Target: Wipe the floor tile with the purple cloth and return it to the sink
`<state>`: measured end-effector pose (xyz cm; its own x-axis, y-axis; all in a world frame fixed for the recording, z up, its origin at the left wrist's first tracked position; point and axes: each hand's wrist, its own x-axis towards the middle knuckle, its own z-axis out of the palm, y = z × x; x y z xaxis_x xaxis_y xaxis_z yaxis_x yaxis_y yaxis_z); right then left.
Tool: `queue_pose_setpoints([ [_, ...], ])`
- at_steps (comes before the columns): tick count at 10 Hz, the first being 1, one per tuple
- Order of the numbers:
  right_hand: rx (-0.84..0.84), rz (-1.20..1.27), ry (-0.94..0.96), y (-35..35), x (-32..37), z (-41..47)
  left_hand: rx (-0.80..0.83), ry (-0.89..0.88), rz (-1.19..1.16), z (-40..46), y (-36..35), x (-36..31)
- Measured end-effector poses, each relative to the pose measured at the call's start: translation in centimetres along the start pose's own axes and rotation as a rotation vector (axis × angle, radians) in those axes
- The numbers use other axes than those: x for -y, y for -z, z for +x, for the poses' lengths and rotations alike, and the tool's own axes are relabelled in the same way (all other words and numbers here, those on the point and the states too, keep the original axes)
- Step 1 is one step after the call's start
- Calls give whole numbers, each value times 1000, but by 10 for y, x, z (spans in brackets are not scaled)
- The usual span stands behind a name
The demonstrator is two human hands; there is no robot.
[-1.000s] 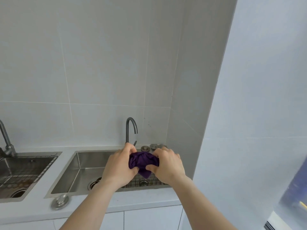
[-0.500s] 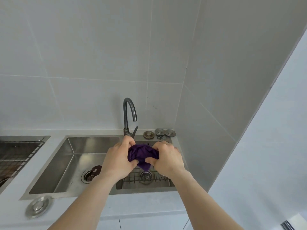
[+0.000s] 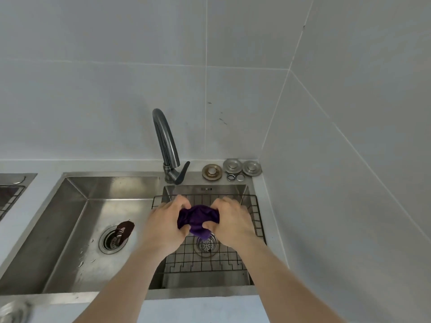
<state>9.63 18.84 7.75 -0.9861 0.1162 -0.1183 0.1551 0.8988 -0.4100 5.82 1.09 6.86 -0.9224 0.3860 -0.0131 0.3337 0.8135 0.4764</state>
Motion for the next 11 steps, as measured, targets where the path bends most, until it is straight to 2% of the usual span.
queue_pose_setpoints([
  [2, 57, -32, -15, -45, -24, 40, 35, 33, 26, 37, -46, 27],
  [5, 136, -113, -65, -113, -61, 61, 96, -1, 193, 52, -121, 59],
  [7, 127, -140, -11, -148, -81, 53, 213, -12, 216, 48, -154, 79],
  [8, 178, -122, 66, -162, -90, 44, 349, 24, 225, 46, -161, 84],
  [9, 251, -86, 38, -167, -91, 42, 443, 44, 246, 44, -162, 86],
  [10, 270, -66, 27, -163, -88, 43, 447, 45, 232, 45, -159, 86],
  [11, 270, -60, 3, -155, -86, 41, 379, 36, 209, 42, -150, 82],
])
